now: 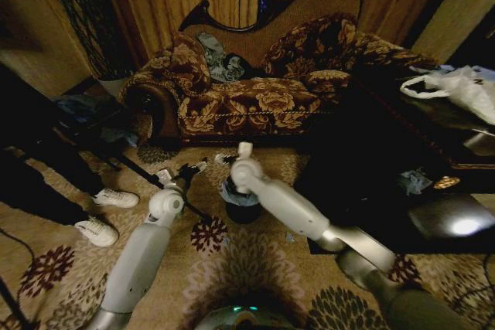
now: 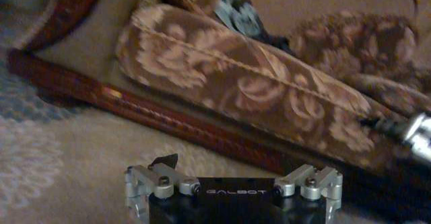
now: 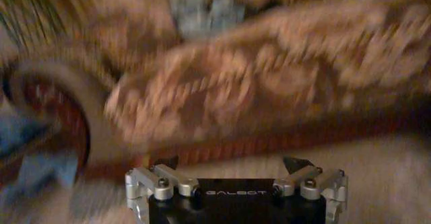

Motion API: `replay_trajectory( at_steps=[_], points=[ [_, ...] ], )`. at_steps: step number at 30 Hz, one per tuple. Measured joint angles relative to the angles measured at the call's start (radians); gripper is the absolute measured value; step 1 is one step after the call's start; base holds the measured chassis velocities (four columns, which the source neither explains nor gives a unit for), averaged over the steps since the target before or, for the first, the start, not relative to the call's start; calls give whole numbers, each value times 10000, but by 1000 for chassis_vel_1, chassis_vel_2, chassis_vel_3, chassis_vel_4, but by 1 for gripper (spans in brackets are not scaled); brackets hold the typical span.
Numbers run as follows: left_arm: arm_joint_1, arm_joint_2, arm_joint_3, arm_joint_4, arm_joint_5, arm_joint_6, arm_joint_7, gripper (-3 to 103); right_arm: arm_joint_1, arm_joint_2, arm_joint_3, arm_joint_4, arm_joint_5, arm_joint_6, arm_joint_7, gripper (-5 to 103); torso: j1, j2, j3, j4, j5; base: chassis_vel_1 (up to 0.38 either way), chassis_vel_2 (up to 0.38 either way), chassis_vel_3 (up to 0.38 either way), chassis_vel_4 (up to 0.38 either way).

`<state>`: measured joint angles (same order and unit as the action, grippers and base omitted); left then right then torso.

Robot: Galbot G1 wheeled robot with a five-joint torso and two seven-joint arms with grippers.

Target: Place a garbage bag over the trash bin.

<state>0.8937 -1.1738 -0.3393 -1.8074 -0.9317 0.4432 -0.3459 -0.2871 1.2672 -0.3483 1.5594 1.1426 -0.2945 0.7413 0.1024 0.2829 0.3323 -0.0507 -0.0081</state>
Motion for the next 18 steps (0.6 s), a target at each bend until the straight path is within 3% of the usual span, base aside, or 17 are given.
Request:
replay_trajectory(
  at_steps=[2, 4, 5, 6, 7, 8, 9, 10, 11, 14, 15, 16, 18],
  points=[
    [-35, 19, 87, 0, -4, 84, -6, 100, -119, -274, 84, 79, -256, 229, -340, 100, 0, 0, 0, 0, -5, 0, 0, 0, 0],
    [-247, 105, 444, 133, 142, 345, 141, 100, -1013, -1415, 484, 346, -1556, 1348, -1907, 100, 1, 0, 0, -2, -2, 0, 0, 0, 0],
    [-247, 105, 444, 133, 142, 345, 141, 100, -1013, -1415, 484, 346, -1556, 1348, -1907, 100, 1, 0, 0, -2, -2, 0, 0, 0, 0],
    [-344, 145, 580, 251, 261, 423, 243, 100, -1543, -1856, 677, 392, -2395, 1822, -2504, 100, 1, 0, 1, -1, 2, 0, 0, 0, 0],
    [-385, 208, 664, 308, 328, 547, 311, 100, -2176, -2257, 974, 343, -3494, 2489, -3327, 100, 1, -1, 1, -16, -1, 0, 0, 0, 0],
    [-385, 208, 664, 308, 328, 547, 311, 100, -2176, -2257, 974, 343, -3494, 2489, -3327, 100, 1, -1, 1, -16, -1, 0, 0, 0, 0],
    [-327, 263, 623, 235, 321, 725, 286, 100, -2536, -2338, 1239, 197, -4088, 2809, -3919, 100, 1, 0, 0, -16, -4, 0, 0, 0, 0],
    [-282, 280, 583, 123, 202, 908, 45, 100, -3067, -2292, 1772, 34, -4736, 3065, -4667, 100, 0, -1, 0, -3, 1, 0, 0, 0, 0],
    [-362, 218, 713, 125, -57, 1042, -324, 100, -3553, -2225, 2194, 59, -5045, 3249, -4935, 100, 0, -1, 0, 4, 14, 0, 0, 0, 0],
    [-601, 36, 1038, 162, -770, 1359, -955, 100, -4333, -2163, 2705, 195, -5331, 3545, -4971, 100, 0, -2, 0, 4, -5, 0, 0, 0, 0],
    [-883, -196, 1499, 183, -1773, 1595, -2092, 100, -5014, -2074, 3129, 301, -5556, 3799, -4968, 100, 0, -2, 0, 2, 0, 0, 0, 0, 0],
    [-1032, -346, 1784, 270, -2247, 1645, -2645, 100, -5343, -2007, 3350, 363, -5645, 3924, -4945, 100, 0, -1, 0, 0, 1, 0, 0, 0, 0],
    [-1193, -517, 2165, 562, -2480, 1644, -2855, 100, -5745, -1896, 3714, 443, -5750, 4047, -4946, 100, 0, -1, 0, -5, -1, 0, 0, 0, 0]
  ],
)
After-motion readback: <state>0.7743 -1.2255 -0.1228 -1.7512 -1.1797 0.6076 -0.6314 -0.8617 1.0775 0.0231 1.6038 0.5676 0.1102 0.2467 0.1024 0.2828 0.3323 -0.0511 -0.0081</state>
